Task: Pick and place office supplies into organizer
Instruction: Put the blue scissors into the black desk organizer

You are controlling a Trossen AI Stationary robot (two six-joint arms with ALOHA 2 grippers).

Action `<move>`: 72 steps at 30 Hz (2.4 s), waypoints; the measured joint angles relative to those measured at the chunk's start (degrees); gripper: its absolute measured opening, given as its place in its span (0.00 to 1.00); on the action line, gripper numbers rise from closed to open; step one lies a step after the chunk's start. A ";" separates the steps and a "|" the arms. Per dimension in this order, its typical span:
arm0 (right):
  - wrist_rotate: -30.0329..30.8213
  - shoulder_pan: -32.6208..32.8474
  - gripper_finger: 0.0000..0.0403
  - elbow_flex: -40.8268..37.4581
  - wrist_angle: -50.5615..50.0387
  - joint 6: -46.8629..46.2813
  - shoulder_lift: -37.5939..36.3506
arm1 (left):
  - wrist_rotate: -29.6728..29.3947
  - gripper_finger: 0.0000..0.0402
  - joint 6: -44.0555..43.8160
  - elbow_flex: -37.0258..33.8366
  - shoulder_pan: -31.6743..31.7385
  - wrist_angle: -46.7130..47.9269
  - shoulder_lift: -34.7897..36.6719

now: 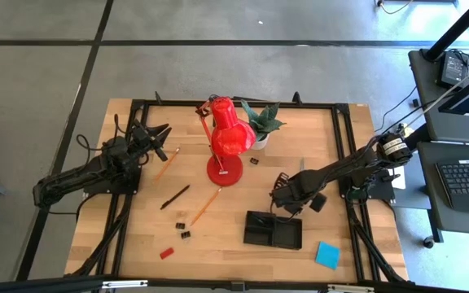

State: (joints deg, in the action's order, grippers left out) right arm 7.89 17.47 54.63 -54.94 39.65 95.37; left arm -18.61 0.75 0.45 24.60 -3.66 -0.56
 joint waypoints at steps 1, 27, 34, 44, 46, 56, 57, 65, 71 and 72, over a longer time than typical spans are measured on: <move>0.02 0.00 0.27 0.14 -0.07 -0.22 0.00 | 0.00 0.19 -0.01 0.01 -0.01 0.01 -0.01; -3.07 0.02 0.44 0.29 -0.74 -10.83 0.00 | 0.00 0.19 -0.96 0.02 0.00 0.00 -0.01; -3.06 0.02 0.44 0.29 -0.37 -10.22 0.00 | 0.00 0.19 -1.02 0.02 -0.01 0.00 -0.01; -3.05 -0.11 0.44 0.29 -0.08 1.89 0.00 | 0.00 0.19 -1.02 0.01 -0.01 0.02 -0.01; -3.04 -0.11 0.44 -0.04 0.11 3.38 0.00 | 0.00 0.19 -1.02 0.01 0.00 0.00 0.00; -2.98 -0.11 0.44 -5.76 3.77 4.15 0.00 | 0.00 0.19 -1.02 0.01 0.00 0.01 -0.01; -2.82 -0.11 0.44 -6.13 4.54 4.15 -0.06 | 0.00 0.19 -1.02 0.01 0.00 0.00 0.00; -2.22 -0.07 0.40 -8.29 7.24 6.16 -0.35 | -0.02 0.19 -1.02 0.00 -0.02 0.00 0.00; -2.26 -0.12 0.30 -8.51 8.23 6.00 -0.36 | 0.00 0.19 -1.02 0.02 0.00 0.00 -0.01; -2.26 -0.13 0.28 -8.52 8.28 5.97 -0.32 | 0.00 0.19 -1.02 0.00 0.00 0.00 0.00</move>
State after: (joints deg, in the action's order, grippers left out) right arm 5.63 17.34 46.11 -46.67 45.62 95.05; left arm -18.61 -0.27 0.45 24.60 -3.66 -0.56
